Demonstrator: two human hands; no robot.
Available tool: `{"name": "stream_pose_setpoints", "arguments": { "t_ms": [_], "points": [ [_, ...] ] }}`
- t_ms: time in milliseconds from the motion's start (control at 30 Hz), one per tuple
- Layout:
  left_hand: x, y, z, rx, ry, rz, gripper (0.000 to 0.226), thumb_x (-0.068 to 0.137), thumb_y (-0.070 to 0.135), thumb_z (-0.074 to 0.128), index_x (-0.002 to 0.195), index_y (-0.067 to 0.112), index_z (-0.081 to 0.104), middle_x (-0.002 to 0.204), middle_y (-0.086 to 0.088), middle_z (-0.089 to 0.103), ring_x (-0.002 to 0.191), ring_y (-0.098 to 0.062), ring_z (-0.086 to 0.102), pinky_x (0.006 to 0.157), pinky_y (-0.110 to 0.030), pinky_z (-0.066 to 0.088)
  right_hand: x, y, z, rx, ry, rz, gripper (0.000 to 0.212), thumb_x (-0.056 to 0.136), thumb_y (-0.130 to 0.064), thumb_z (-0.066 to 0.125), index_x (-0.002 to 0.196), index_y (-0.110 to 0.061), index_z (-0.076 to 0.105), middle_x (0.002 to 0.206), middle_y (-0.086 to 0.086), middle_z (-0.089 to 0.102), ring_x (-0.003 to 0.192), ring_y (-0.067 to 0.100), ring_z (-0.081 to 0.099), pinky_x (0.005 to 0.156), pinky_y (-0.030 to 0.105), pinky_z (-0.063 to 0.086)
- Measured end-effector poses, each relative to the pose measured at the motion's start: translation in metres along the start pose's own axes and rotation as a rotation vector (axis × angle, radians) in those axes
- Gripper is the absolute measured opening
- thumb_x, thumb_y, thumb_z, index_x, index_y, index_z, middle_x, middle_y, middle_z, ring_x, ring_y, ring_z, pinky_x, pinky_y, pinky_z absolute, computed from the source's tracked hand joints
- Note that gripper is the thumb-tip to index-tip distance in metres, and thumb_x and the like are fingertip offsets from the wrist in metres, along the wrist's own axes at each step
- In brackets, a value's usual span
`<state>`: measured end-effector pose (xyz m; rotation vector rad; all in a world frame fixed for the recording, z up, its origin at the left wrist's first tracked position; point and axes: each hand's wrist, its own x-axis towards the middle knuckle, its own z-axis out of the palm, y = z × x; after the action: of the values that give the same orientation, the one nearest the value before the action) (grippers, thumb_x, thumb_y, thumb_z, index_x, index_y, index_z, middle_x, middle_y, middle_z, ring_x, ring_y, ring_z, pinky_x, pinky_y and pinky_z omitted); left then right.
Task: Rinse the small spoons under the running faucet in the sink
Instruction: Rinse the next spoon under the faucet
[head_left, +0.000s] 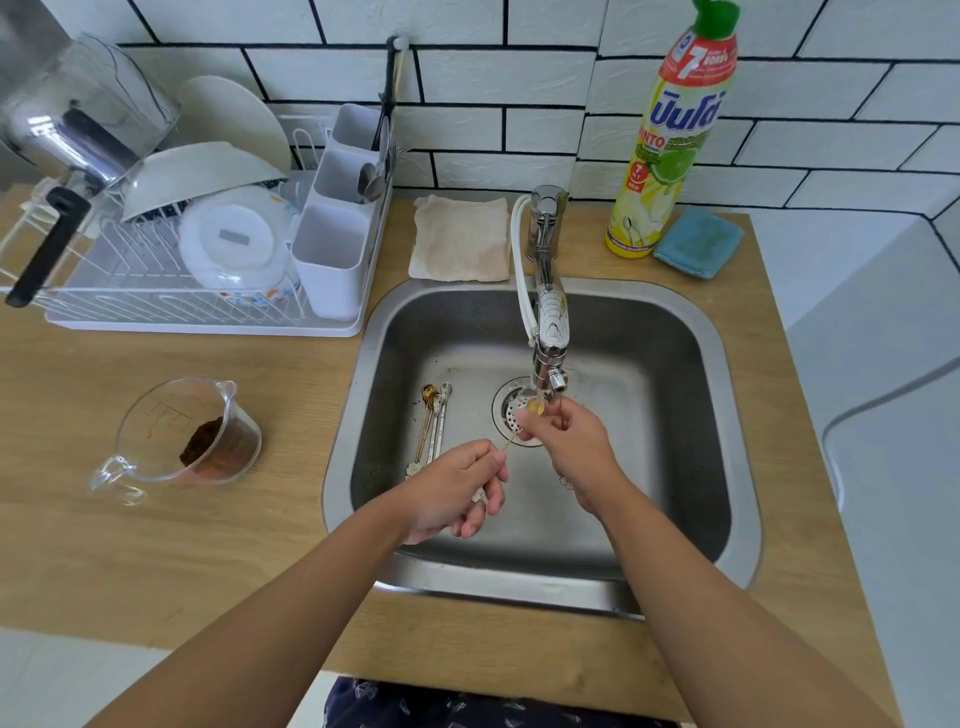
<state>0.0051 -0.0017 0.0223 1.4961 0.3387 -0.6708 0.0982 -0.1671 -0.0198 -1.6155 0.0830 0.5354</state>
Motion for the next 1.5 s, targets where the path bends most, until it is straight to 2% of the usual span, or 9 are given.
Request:
{"name": "stream_pose_setpoints", "arguments": {
  "t_ms": [233, 433, 633, 833, 1033, 1167, 1333, 1400, 1500],
  "points": [
    [0.001, 0.001, -0.001, -0.002, -0.003, -0.011, 0.028, 0.11, 0.031, 0.036, 0.099, 0.01, 0.05, 0.067, -0.006, 0.059, 0.033, -0.014, 0.039, 0.035, -0.021, 0.027, 0.0, -0.003, -0.002, -0.149, 0.009, 0.038, 0.026, 0.103, -0.04, 0.057, 0.092, -0.022, 0.073, 0.08, -0.008, 0.08, 0.066, -0.008, 0.061, 0.064, 0.024, 0.042],
    [0.011, -0.004, 0.001, 0.008, 0.034, 0.001, 0.032, 0.107, 0.037, 0.045, 0.1, 0.01, 0.059, 0.064, -0.003, 0.059, 0.035, -0.012, 0.04, 0.036, -0.02, 0.03, -0.005, -0.002, -0.001, 0.098, -0.239, 0.134, 0.012, 0.094, -0.027, 0.075, 0.093, -0.016, 0.069, 0.078, 0.0, 0.076, 0.041, 0.003, 0.033, 0.038, 0.018, 0.027],
    [0.047, 0.012, 0.014, -0.284, 0.304, 0.082, 0.02, 0.107, 0.014, 0.047, 0.104, 0.003, 0.064, 0.068, 0.002, 0.061, 0.049, -0.005, 0.043, 0.05, -0.017, 0.035, 0.001, -0.007, -0.024, 0.232, -0.146, 0.106, 0.024, 0.101, -0.027, 0.065, 0.089, -0.017, 0.083, 0.05, -0.01, 0.043, 0.042, 0.005, 0.02, 0.04, 0.02, 0.019],
    [0.069, 0.031, 0.043, -0.508, 0.193, 0.104, 0.022, 0.107, 0.012, 0.047, 0.12, 0.002, 0.061, 0.073, 0.002, 0.065, 0.055, -0.005, 0.054, 0.057, -0.019, 0.044, 0.002, -0.014, -0.031, 0.384, -0.023, 0.043, 0.025, 0.102, -0.025, 0.064, 0.082, -0.022, 0.078, 0.062, -0.011, 0.069, 0.036, 0.002, 0.027, 0.036, 0.017, 0.026],
    [0.071, 0.023, 0.038, -0.04, 0.373, 0.127, 0.035, 0.096, 0.043, 0.066, 0.08, 0.012, 0.07, 0.051, 0.003, 0.059, 0.035, -0.009, 0.04, 0.037, -0.017, 0.031, 0.002, -0.012, -0.029, 0.328, 0.175, 0.067, 0.022, 0.104, -0.026, 0.061, 0.087, -0.015, 0.07, 0.098, 0.003, 0.081, 0.038, 0.005, 0.026, 0.037, 0.02, 0.025],
    [0.073, 0.022, 0.037, -0.315, 0.256, 0.154, 0.015, 0.1, 0.022, 0.063, 0.095, 0.008, 0.067, 0.065, -0.001, 0.064, 0.047, -0.009, 0.057, 0.047, -0.019, 0.045, -0.002, -0.011, -0.019, 0.436, 0.227, 0.083, 0.031, 0.105, -0.024, 0.059, 0.077, -0.019, 0.073, 0.087, 0.002, 0.079, 0.039, 0.004, 0.025, 0.038, 0.021, 0.023],
    [0.077, 0.021, 0.036, -0.243, 0.468, 0.061, 0.04, 0.084, 0.039, 0.081, 0.066, 0.015, 0.055, 0.051, -0.001, 0.053, 0.037, -0.012, 0.036, 0.038, -0.021, 0.028, -0.005, -0.011, -0.012, 0.391, 0.162, 0.112, 0.022, 0.104, -0.025, 0.061, 0.086, -0.013, 0.069, 0.066, 0.001, 0.064, 0.039, 0.005, 0.024, 0.038, 0.021, 0.023],
    [0.076, 0.02, 0.034, -0.325, 0.384, 0.073, 0.029, 0.091, 0.032, 0.075, 0.075, 0.012, 0.062, 0.061, -0.004, 0.062, 0.042, -0.011, 0.05, 0.04, -0.021, 0.038, -0.004, -0.013, -0.015, 0.398, 0.168, 0.103, 0.022, 0.105, -0.024, 0.06, 0.089, -0.011, 0.068, 0.073, -0.003, 0.074, 0.038, 0.004, 0.025, 0.037, 0.02, 0.024],
    [0.07, 0.018, 0.027, -0.618, 0.136, 0.086, 0.016, 0.103, 0.014, 0.057, 0.109, 0.002, 0.066, 0.093, -0.012, 0.078, 0.083, -0.017, 0.077, 0.066, -0.021, 0.058, -0.001, -0.016, -0.022, 0.449, 0.196, 0.097, 0.021, 0.106, -0.022, 0.058, 0.09, -0.012, 0.067, 0.089, -0.001, 0.08, 0.037, 0.003, 0.028, 0.037, 0.019, 0.025]
  ]
}}
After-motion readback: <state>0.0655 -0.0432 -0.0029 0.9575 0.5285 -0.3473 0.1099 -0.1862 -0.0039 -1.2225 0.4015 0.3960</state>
